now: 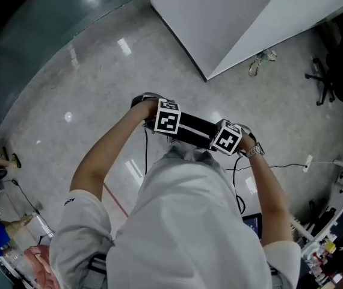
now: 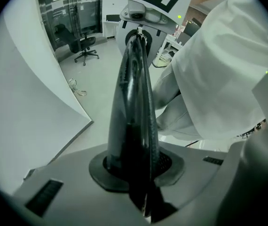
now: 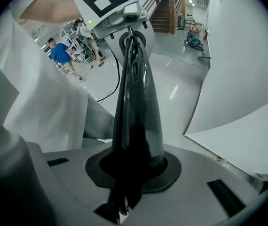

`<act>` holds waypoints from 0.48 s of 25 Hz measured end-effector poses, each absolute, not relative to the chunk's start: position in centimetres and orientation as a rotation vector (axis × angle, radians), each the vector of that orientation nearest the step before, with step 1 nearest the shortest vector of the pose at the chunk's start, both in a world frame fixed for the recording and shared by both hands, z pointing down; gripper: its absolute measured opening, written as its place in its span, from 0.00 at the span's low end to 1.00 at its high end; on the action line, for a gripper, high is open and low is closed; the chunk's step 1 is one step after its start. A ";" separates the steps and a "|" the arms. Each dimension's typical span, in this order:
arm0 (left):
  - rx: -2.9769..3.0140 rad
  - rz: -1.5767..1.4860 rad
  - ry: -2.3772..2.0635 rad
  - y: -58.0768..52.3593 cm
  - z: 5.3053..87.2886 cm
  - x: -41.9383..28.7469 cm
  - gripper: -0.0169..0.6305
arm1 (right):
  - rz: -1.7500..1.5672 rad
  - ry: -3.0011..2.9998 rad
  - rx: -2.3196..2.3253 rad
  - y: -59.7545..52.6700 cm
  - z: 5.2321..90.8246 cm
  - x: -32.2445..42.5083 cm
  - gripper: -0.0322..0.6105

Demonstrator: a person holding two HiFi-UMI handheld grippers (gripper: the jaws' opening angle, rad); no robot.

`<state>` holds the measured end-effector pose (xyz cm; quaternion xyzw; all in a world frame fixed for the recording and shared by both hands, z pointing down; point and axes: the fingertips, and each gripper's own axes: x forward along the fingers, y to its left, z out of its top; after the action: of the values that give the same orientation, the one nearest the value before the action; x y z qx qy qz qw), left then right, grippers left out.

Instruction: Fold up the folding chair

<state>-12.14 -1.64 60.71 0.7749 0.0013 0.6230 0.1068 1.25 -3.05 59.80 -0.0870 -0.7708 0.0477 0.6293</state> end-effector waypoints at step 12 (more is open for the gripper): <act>2.263 1.867 0.000 -5.6 60.9 -13.9 0.16 | 0.133 -1.794 -0.156 -6.4 59.8 -0.6 0.16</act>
<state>-13.94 -5.55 60.86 0.7672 0.0001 0.6329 0.1040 -0.58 -6.44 59.79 -0.0679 -0.7801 0.0579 0.6192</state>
